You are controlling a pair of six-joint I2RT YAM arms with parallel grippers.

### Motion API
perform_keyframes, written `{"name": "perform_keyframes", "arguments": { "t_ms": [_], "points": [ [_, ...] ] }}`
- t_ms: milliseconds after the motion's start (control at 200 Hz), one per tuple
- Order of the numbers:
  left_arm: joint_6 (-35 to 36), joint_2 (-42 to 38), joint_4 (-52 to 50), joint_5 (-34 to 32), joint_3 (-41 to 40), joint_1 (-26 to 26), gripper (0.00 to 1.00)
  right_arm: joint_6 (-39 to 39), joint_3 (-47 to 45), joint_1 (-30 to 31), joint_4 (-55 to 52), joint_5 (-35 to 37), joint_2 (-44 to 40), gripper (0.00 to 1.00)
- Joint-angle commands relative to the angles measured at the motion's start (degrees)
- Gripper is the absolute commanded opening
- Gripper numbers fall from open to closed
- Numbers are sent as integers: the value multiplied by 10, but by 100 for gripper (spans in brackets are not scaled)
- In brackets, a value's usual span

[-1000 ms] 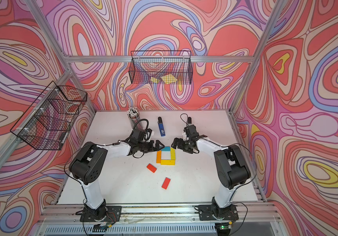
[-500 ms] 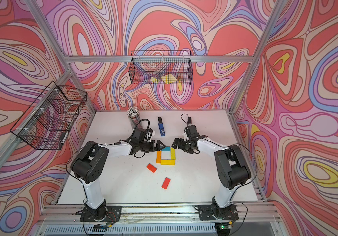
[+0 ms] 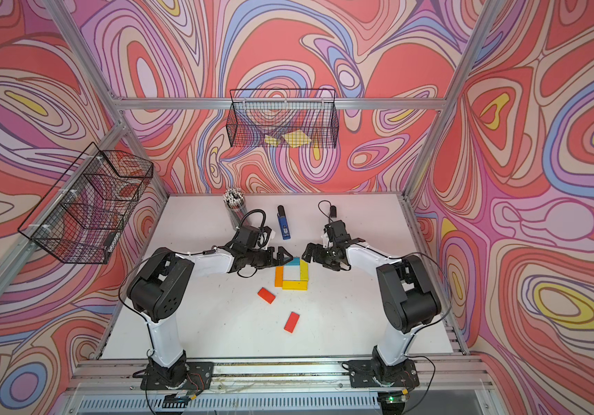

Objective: Assemble the letter p with building blocks
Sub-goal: Adjust the building block at the center of the board.

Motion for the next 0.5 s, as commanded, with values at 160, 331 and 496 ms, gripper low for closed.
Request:
{"name": "perform_keyframes", "arguments": {
  "t_ms": [160,331,496],
  "points": [
    [19,-4,-36,-43,23,-2,97,-18,-4,-4,0,-1,-23,98],
    [35,-56,-79,-104,26,16,98,-54,-1,8,-46,25,-58,96],
    [77,-130,-152,-200,37,26,98,-88,7,112,-110,95,-94,94]
  ]
}}
